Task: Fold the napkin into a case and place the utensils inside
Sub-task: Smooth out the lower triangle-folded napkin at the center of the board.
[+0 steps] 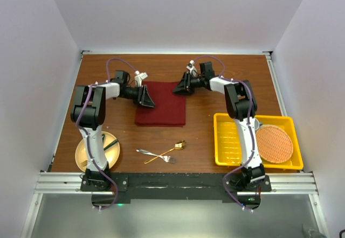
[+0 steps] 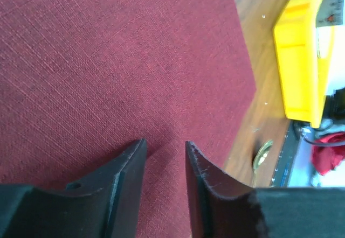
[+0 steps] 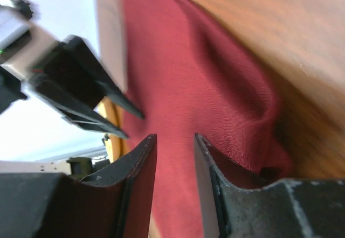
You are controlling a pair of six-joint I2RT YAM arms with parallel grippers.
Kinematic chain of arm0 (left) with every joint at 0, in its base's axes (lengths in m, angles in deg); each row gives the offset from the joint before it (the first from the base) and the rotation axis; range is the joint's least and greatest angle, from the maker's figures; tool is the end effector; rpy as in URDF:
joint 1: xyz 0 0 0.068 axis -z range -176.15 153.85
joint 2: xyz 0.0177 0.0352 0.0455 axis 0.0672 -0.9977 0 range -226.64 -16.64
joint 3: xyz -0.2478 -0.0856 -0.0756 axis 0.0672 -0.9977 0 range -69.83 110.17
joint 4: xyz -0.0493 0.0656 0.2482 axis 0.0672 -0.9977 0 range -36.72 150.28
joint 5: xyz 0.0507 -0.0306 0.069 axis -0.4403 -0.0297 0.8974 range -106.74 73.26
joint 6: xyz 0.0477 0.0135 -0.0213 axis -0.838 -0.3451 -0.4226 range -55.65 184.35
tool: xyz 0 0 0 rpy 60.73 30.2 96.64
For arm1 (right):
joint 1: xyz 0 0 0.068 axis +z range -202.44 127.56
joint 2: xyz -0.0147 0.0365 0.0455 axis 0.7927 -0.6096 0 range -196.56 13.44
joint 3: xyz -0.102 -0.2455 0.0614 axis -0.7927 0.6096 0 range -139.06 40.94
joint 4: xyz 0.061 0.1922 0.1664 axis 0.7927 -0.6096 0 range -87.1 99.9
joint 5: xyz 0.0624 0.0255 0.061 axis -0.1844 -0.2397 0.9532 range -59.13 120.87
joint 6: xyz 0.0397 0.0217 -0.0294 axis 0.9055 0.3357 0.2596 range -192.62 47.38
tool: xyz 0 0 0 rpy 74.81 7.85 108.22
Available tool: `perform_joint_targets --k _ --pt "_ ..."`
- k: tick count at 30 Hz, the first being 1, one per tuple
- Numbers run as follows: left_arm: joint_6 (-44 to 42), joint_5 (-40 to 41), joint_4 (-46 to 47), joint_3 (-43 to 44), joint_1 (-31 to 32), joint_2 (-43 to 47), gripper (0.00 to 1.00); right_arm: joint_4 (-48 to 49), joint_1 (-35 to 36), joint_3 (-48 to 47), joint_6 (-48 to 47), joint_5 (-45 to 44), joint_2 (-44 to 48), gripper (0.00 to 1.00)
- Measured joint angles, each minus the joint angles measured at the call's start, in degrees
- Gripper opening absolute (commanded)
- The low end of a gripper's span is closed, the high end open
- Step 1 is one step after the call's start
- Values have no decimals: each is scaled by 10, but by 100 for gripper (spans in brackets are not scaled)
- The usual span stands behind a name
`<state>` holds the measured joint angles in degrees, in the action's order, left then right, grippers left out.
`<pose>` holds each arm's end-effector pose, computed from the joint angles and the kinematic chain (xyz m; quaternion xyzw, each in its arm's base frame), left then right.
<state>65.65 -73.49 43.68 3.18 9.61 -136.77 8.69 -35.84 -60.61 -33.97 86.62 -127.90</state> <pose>0.3996 -0.0702 0.1193 0.1413 0.8520 -0.4742 0.1711 0.4935 0.1778 0.1061 -0.0365 0.8266 0.5469 0.1275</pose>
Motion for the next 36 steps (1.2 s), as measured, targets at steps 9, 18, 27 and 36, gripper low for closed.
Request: perform_joint_targets --k 9,18,27,36 --pt "-32 -10 -14 -67 -1 30 31 -17 4 118 -35 5 61 33" --pt "-70 -4 -63 -69 0 56 33 -77 1 90 -57 9 74 31" --pt "42 -25 78 -1 0 43 48 70 0 85 101 16 78 43" --pt "190 -25 240 -12 -4 -31 47 138 6 111 153 34 51 44"
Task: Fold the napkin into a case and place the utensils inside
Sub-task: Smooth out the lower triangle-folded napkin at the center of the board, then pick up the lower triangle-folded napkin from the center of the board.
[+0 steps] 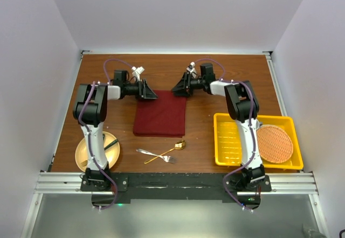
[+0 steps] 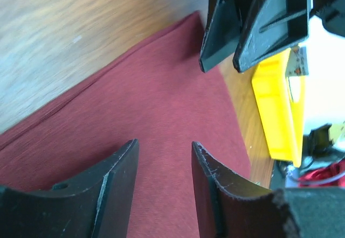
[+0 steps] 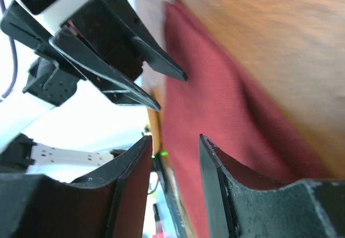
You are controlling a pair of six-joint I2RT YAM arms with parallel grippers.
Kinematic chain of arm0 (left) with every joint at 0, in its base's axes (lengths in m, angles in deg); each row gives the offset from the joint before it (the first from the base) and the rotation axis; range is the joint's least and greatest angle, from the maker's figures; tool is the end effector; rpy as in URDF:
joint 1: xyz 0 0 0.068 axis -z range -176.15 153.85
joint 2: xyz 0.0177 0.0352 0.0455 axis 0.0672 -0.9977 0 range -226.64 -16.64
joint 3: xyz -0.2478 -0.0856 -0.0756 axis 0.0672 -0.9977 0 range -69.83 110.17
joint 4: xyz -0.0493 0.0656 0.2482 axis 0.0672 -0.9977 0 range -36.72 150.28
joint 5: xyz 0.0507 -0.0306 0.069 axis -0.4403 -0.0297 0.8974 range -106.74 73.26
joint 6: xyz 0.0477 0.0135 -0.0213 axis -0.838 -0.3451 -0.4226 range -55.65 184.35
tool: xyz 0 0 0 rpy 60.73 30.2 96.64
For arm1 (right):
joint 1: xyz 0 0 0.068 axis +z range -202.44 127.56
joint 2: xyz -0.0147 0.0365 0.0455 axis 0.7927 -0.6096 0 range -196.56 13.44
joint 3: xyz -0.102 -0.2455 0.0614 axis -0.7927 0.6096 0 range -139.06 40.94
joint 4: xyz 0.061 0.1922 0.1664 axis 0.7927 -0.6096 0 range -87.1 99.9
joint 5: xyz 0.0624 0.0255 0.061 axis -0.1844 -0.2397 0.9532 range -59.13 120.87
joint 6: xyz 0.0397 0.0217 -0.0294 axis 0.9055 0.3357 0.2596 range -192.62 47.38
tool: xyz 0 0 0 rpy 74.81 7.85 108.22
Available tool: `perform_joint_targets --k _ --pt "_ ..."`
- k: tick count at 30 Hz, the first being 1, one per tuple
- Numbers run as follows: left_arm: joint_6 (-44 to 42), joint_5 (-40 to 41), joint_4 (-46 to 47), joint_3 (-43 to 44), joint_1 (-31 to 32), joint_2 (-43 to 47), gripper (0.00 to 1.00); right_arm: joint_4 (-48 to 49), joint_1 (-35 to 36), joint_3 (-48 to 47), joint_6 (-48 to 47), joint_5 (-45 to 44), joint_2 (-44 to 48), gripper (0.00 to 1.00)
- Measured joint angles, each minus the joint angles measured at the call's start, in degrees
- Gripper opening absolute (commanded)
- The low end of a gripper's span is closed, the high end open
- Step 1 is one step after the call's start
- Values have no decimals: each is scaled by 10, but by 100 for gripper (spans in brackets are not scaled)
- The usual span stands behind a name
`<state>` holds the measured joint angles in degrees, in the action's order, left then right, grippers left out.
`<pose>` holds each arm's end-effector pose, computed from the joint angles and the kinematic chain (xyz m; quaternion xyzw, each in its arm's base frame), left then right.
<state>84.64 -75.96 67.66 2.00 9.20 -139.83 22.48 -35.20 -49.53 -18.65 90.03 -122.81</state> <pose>0.4260 -0.0706 0.1165 0.0874 0.8186 -0.5189 0.2304 0.4702 0.1779 0.1119 0.0182 0.8000 0.5938 0.0835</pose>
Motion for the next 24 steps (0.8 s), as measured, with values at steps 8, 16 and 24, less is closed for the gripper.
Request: perform_joint_targets --k 8,16,24 --pt "26 -14 5 0 -32 -21 50 -97 -9 -100 -78 9 -65 43" --pt "1 -2 -27 12 -45 10 52 -173 -25 -207 -153 -2 -53 54" --pt "-141 115 -156 112 -89 44 52 -367 -52 -256 -347 -100 -31 59"
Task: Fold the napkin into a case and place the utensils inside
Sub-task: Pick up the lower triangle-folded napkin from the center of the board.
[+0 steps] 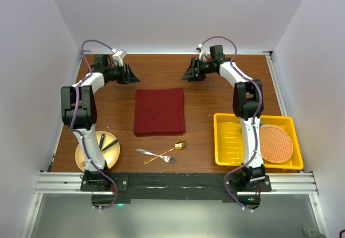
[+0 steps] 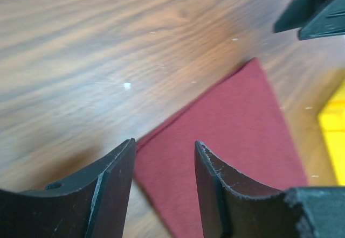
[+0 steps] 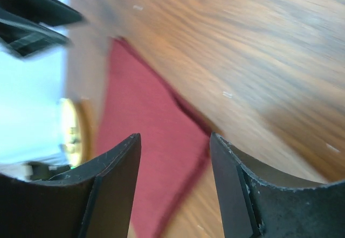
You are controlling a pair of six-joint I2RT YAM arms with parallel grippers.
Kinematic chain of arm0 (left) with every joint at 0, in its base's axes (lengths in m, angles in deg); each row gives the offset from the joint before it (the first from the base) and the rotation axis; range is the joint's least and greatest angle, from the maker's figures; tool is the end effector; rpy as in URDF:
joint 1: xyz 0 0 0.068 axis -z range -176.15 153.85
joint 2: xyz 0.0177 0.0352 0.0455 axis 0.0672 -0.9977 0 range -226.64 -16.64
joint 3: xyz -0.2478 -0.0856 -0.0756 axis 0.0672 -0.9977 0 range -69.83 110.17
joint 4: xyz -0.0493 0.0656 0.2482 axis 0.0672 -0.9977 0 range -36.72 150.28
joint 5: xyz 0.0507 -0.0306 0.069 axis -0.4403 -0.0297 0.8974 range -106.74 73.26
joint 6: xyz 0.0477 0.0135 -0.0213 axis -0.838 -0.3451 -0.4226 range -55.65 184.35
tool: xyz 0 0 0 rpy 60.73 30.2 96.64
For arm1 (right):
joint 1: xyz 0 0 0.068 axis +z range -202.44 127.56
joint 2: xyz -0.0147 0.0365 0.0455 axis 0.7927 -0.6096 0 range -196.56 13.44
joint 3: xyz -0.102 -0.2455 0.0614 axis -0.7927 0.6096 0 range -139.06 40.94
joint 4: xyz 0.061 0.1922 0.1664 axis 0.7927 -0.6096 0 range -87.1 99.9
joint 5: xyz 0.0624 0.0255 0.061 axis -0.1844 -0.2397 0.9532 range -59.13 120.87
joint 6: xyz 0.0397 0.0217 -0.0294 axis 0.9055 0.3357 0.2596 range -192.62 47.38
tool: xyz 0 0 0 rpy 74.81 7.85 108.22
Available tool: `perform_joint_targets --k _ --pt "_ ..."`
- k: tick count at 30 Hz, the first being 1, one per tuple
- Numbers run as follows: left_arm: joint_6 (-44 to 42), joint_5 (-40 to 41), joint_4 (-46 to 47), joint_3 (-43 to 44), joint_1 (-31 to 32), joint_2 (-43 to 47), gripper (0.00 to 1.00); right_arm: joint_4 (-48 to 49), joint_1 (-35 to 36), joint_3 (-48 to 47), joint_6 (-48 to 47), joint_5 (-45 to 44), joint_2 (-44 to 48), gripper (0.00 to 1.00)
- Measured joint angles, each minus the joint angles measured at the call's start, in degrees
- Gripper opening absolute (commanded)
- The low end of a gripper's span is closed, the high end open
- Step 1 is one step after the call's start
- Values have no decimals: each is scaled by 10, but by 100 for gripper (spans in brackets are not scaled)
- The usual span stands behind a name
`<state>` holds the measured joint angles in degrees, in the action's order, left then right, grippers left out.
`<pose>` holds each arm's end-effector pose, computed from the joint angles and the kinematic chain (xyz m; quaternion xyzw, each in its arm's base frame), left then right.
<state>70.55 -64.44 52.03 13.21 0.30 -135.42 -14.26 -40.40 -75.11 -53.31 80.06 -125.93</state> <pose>0.4523 0.0017 0.1825 0.0859 0.8523 -0.3804 0.3487 0.5174 0.1379 0.1719 -0.0969 0.8553 0.4625 0.2126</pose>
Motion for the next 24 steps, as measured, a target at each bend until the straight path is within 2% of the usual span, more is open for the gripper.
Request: perform_joint_targets --k 8,13,17,19,21,24 --pt "-86 49 -101 32 4 -34 52 -97 5 -24 -101 -55 -24 55" --pt "-99 64 -133 32 5 -43 52 -109 10 -23 -108 -47 -32 55" --pt "-103 67 -141 32 7 -45 49 -95 16 -10 -92 -29 -32 48" --pt "-103 64 -141 33 8 -48 46 -89 20 -8 -80 -25 -35 42" --pt "-100 59 -141 38 8 -53 43 -83 25 -8 -68 -19 -40 26" --pt "-94 52 -140 48 9 -64 35 -74 30 -8 -54 -12 -51 11"
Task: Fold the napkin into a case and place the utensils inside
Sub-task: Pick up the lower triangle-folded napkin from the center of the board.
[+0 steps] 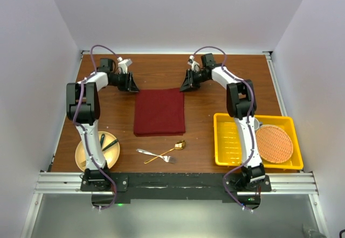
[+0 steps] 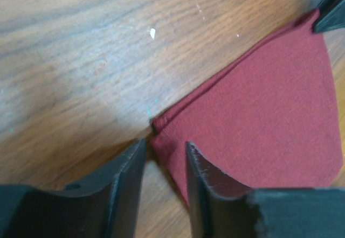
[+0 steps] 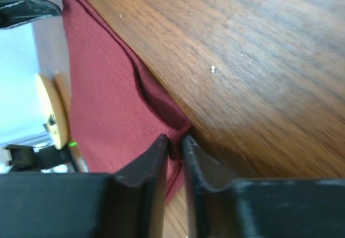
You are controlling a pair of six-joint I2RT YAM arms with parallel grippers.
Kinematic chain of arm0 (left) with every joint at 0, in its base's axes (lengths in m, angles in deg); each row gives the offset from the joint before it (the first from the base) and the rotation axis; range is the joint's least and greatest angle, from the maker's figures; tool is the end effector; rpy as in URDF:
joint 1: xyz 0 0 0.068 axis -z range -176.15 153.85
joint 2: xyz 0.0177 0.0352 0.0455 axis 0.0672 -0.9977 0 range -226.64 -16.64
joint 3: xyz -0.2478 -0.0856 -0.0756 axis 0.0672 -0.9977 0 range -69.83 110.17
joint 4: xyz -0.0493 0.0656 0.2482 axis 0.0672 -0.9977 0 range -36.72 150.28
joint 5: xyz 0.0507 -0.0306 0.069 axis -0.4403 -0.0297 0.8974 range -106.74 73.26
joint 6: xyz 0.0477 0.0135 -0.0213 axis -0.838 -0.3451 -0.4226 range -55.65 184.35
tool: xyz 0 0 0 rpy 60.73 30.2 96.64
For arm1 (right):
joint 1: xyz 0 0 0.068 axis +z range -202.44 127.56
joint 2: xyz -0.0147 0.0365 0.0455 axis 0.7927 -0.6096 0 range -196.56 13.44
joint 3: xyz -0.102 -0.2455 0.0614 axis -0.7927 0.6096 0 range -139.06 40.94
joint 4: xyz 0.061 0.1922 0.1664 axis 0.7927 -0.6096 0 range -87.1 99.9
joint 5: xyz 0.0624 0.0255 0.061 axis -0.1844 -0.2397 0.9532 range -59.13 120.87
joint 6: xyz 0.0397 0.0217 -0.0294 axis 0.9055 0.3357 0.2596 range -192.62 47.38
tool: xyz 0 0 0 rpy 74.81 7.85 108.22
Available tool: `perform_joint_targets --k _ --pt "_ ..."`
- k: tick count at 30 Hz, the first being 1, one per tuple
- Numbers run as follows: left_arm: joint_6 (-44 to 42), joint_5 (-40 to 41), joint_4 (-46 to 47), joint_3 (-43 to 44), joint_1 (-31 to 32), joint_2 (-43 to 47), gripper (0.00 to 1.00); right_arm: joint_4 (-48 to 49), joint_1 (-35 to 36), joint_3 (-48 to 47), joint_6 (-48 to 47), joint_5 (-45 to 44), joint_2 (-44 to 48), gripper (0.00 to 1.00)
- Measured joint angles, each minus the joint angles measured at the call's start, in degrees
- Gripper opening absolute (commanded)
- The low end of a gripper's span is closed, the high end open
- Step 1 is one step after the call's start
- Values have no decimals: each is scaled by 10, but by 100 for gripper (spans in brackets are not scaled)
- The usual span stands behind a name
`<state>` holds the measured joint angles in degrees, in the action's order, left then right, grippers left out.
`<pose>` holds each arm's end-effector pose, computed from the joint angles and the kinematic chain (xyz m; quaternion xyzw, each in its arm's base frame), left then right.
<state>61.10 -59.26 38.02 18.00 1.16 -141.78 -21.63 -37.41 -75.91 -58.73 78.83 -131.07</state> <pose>0.4546 -0.0027 0.1422 0.0995 0.8988 -0.3368 0.2623 0.5049 0.1630 0.1223 -0.1167 0.8798 0.4400 0.1372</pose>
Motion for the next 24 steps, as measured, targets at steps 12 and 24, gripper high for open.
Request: perform_joint_targets --k 12,24 --pt "26 -38 14 54 1 -51 0 14 1 -92 31 6 -57 0" --pt "-3 -68 29 47 -6 -43 0 44 1 -28 -28 5 -7 0"
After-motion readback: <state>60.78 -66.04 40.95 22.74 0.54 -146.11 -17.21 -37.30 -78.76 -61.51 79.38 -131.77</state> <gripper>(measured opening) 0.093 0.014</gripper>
